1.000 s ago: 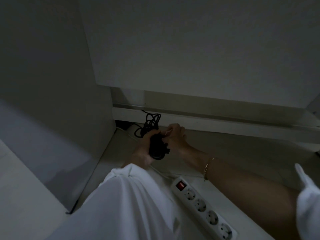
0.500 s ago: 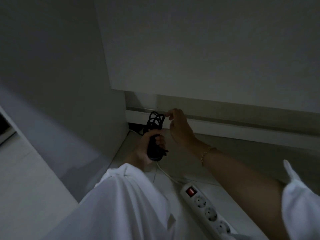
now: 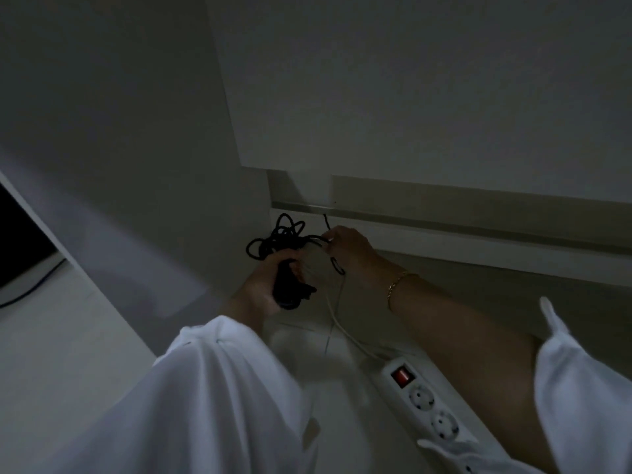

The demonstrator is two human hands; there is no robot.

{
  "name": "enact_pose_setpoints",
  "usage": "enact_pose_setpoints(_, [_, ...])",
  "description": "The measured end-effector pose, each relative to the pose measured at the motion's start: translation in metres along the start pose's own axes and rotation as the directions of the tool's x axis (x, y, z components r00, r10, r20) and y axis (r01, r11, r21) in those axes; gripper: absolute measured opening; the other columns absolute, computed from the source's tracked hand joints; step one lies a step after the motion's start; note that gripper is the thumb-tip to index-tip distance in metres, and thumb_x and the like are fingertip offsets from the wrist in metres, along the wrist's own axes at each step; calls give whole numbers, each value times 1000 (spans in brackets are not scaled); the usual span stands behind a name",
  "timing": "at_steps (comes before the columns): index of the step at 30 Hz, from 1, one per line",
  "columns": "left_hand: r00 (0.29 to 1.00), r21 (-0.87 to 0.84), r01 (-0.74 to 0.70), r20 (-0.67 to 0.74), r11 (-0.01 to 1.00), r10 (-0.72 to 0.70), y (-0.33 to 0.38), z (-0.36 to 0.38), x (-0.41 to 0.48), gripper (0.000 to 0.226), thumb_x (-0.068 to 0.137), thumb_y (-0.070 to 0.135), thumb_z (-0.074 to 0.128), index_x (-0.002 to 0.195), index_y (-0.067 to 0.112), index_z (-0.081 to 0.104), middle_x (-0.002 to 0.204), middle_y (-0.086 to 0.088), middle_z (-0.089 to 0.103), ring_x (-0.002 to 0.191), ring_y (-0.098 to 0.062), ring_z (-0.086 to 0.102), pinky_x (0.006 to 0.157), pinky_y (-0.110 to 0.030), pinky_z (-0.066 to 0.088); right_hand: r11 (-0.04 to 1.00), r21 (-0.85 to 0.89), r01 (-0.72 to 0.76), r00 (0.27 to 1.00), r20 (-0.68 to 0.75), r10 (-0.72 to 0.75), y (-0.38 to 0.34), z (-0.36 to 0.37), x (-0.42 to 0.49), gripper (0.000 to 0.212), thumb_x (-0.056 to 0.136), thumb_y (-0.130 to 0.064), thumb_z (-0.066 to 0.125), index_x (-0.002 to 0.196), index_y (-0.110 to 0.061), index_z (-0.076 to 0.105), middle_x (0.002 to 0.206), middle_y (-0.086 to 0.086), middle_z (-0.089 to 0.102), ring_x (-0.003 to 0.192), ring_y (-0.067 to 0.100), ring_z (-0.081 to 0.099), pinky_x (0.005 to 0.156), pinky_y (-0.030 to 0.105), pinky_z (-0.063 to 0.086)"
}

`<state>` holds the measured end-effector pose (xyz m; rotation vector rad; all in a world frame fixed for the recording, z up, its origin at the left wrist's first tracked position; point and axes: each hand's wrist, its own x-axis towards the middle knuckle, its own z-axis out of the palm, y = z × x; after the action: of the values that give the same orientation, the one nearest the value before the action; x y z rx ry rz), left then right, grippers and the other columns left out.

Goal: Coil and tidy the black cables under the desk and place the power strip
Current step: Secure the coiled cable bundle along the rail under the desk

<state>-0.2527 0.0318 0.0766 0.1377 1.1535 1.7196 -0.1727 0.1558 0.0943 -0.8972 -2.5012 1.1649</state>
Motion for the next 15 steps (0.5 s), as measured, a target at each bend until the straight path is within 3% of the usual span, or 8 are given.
enact_pose_setpoints(3, [988, 280, 57, -153, 958, -14, -4, -21, -4, 36, 91, 11, 53, 56, 13, 51, 40, 1, 47, 32, -9, 43, 39, -16, 38, 995, 90, -42, 995, 95, 33, 5, 12, -1, 36, 91, -4, 52, 126, 1, 54, 133, 16, 53, 118, 26, 51, 75, 22, 41])
enact_pose_setpoints(5, [979, 424, 108, -203, 899, -21, -6, -36, -7, 41, 89, 11, 58, 48, 10, 53, 40, -1, 50, 31, -10, 45, 37, -14, 38, 982, 168, -85, 989, 136, 62, 8, 21, -2, 37, 89, 1, 53, 126, 0, 55, 133, 17, 53, 113, 24, 52, 73, 16, 42])
enact_pose_setpoints(8, [961, 514, 182, -275, 838, -40, -8, -53, -8, 43, 89, 11, 57, 46, 9, 51, 38, -1, 48, 27, -11, 43, 35, -13, 35, 984, 140, -108, 967, 245, 71, 12, 40, -3, 48, 86, 3, 58, 133, -2, 47, 136, 17, 49, 121, 26, 48, 95, 28, 42])
enact_pose_setpoints(9, [955, 528, 214, -289, 822, -63, -8, -57, -11, 41, 89, 13, 56, 49, 9, 49, 37, -1, 47, 26, -11, 42, 34, -12, 34, 984, 140, -108, 960, 273, 67, 13, 48, -5, 52, 85, 2, 59, 135, -2, 43, 136, 17, 48, 120, 26, 48, 95, 26, 41])
enact_pose_setpoints(11, [944, 553, 269, -312, 789, -103, -10, -70, -13, 42, 90, 13, 53, 49, 10, 48, 37, -1, 45, 25, -11, 40, 33, -10, 32, 981, 161, -107, 949, 311, 53, 17, 66, -9, 51, 84, 0, 63, 131, -5, 43, 129, 17, 51, 110, 22, 49, 85, 23, 43])
enact_pose_setpoints(15, [930, 579, 337, -325, 742, -169, -23, -87, -17, 45, 89, 14, 54, 45, 10, 50, 42, -3, 47, 28, -13, 43, 35, -13, 34, 994, 47, -94, 925, 373, 70, 15, 96, -18, 25, 80, -9, 67, 98, -11, 50, 100, 7, 53, 93, 19, 50, 59, 20, 35])
